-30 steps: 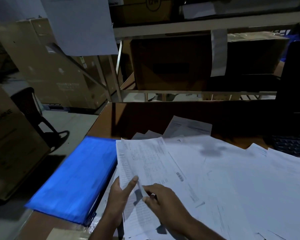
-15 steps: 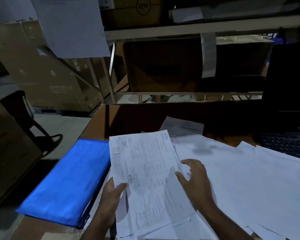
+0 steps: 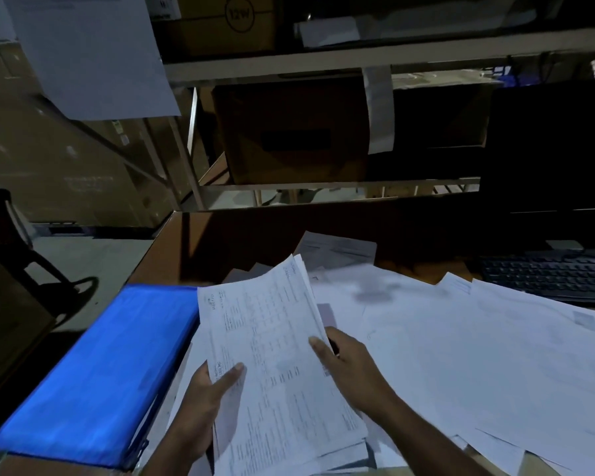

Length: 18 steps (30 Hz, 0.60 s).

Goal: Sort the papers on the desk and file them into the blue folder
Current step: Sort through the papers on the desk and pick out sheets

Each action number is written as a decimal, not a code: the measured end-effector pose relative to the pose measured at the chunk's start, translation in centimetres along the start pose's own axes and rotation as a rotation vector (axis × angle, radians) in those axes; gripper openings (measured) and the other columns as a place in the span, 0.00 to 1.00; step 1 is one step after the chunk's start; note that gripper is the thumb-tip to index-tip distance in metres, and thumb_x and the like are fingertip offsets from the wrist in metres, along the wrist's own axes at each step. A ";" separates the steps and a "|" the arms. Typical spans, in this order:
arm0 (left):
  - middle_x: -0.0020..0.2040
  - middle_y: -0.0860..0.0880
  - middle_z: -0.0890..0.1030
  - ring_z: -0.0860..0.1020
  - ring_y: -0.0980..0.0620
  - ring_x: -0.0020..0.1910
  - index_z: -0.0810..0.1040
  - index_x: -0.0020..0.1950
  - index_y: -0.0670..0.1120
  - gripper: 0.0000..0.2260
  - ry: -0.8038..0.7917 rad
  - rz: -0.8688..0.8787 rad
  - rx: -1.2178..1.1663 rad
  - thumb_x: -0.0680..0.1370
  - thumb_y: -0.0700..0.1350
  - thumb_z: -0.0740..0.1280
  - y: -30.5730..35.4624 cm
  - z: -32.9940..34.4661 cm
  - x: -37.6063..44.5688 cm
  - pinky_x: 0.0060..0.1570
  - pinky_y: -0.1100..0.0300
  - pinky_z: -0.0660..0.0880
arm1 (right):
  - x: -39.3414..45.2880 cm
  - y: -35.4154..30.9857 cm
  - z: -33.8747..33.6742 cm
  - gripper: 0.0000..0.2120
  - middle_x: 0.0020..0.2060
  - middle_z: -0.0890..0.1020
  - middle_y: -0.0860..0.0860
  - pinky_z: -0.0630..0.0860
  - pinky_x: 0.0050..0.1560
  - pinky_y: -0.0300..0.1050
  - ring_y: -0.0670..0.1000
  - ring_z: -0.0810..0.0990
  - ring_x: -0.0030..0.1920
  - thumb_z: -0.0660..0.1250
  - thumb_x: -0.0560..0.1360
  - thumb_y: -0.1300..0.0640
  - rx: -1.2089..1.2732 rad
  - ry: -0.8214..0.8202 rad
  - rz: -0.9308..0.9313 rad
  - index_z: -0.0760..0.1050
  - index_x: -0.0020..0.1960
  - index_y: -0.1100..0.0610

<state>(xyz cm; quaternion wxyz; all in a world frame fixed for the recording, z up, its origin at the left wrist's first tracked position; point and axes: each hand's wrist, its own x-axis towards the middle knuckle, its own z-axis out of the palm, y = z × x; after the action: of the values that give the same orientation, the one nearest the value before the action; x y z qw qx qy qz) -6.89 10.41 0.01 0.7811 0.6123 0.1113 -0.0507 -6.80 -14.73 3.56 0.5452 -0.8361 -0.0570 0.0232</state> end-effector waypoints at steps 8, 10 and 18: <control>0.62 0.53 0.85 0.83 0.46 0.61 0.77 0.71 0.52 0.19 0.115 0.017 0.101 0.80 0.46 0.73 -0.2 -0.7 0.1 0.64 0.43 0.77 | -1.3 4.7 -4.1 0.54 0.82 0.48 0.52 0.42 0.79 0.54 0.53 0.43 0.81 0.68 0.67 0.27 -0.698 0.122 0.280 0.48 0.82 0.51; 0.61 0.54 0.85 0.83 0.47 0.61 0.77 0.70 0.52 0.18 0.131 0.019 0.075 0.80 0.45 0.72 -0.4 -0.7 0.0 0.61 0.47 0.77 | -2.0 4.9 -4.5 0.56 0.82 0.49 0.51 0.42 0.80 0.51 0.52 0.44 0.81 0.69 0.67 0.28 -0.650 0.132 0.268 0.45 0.82 0.53; 0.64 0.53 0.85 0.82 0.46 0.63 0.77 0.73 0.51 0.21 0.150 0.000 0.130 0.80 0.46 0.73 -0.6 -1.1 -0.1 0.68 0.40 0.75 | -2.1 4.0 -4.6 0.41 0.68 0.76 0.50 0.70 0.69 0.48 0.52 0.73 0.68 0.75 0.72 0.43 -0.635 0.345 0.193 0.60 0.78 0.52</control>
<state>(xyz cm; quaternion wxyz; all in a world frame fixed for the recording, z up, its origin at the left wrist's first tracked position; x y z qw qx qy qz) -7.23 11.29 -0.78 0.7293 0.6636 0.1660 -0.0119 -8.14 -20.79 1.76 0.2555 -0.9566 0.1104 -0.0858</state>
